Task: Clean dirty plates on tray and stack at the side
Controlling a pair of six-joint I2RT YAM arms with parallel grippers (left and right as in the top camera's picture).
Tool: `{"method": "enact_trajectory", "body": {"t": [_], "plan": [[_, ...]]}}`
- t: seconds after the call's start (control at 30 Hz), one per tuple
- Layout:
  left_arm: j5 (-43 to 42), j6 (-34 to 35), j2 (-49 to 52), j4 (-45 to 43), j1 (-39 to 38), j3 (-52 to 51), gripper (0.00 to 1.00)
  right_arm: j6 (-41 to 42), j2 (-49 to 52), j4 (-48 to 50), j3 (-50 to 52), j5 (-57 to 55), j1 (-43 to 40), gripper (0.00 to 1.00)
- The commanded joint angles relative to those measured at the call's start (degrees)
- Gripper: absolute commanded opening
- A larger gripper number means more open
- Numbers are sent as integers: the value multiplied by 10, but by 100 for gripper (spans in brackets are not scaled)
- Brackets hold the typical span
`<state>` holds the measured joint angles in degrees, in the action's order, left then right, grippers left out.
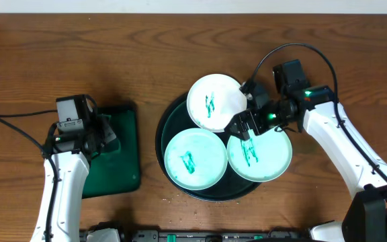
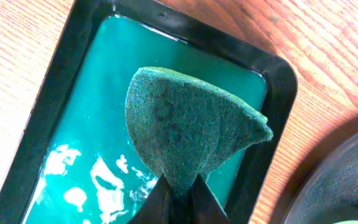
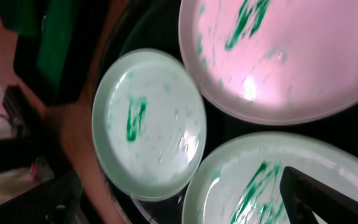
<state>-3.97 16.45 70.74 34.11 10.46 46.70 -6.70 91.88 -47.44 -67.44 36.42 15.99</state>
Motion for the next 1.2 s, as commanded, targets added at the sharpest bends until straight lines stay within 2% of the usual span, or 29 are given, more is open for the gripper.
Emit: {"method": "enact_trajectory", "body": {"t": [0.0,0.07,0.1,0.23,0.37,0.53,0.73,1.1,1.17], "plan": [[1,-8,-3,-1,1,5,7,40,0,32,30,5,7,99],[1,-8,-3,-1,1,5,7,45,0,62,51,5,13,97],[1,-8,-3,-1,1,5,7,47,0,75,60,5,17,90],[1,-8,-3,-1,1,5,7,60,1,127,100,5,43,78],[1,-8,-3,-1,1,5,7,64,1,166,121,4,81,61],[1,-8,-3,-1,1,5,7,152,4,184,128,-90,123,59],[1,-7,-3,-1,1,5,7,197,17,198,128,-147,132,59],[1,-7,-3,-1,1,5,7,209,120,256,128,-70,134,45],[1,-7,-3,-1,1,5,7,213,125,254,128,-70,134,37]]}}
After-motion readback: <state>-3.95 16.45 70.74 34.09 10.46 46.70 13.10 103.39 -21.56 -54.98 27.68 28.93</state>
